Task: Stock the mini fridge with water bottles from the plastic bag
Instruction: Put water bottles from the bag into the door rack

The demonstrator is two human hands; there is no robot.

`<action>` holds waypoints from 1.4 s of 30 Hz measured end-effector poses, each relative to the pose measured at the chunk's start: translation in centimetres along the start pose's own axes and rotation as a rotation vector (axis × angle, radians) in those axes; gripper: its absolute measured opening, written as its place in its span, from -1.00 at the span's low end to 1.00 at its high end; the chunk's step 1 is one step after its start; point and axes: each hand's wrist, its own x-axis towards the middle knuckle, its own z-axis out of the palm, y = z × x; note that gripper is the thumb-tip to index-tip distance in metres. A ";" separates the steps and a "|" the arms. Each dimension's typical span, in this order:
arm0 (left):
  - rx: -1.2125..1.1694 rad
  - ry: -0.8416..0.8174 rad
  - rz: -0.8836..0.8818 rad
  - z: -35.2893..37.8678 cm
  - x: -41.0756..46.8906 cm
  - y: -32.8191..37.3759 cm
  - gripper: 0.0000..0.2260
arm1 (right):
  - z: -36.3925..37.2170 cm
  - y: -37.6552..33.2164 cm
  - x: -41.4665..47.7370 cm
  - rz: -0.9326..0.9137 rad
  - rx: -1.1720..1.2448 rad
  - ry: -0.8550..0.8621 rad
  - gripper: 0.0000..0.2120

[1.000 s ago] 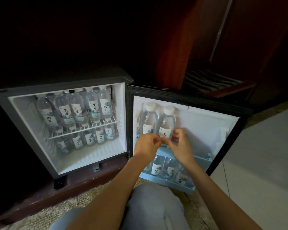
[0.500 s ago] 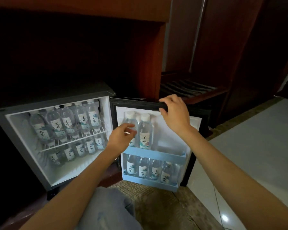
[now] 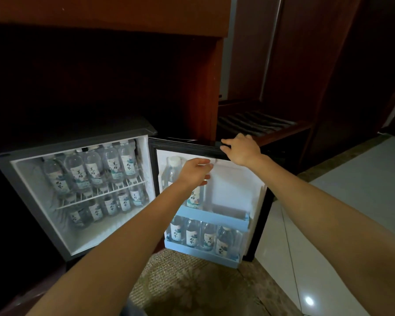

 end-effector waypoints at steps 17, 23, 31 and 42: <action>0.192 0.013 -0.035 -6.6 -10.0 2.0 -0.68 | -2.6 -8.8 -7.5 -0.093 0.319 -0.233 -0.60; 0.252 0.055 -0.074 -10.8 -11.6 1.2 -0.74 | 2.5 -14.9 -9.6 -0.169 0.720 -0.144 -0.50; 0.428 0.146 -0.006 -19.4 -15.0 -0.3 -0.85 | 5.6 -25.5 -9.7 -0.422 0.658 0.157 -0.68; 1.326 0.555 0.218 -28.6 -16.3 -6.6 -0.42 | 8.9 -33.2 -11.2 -0.665 0.552 0.408 -0.67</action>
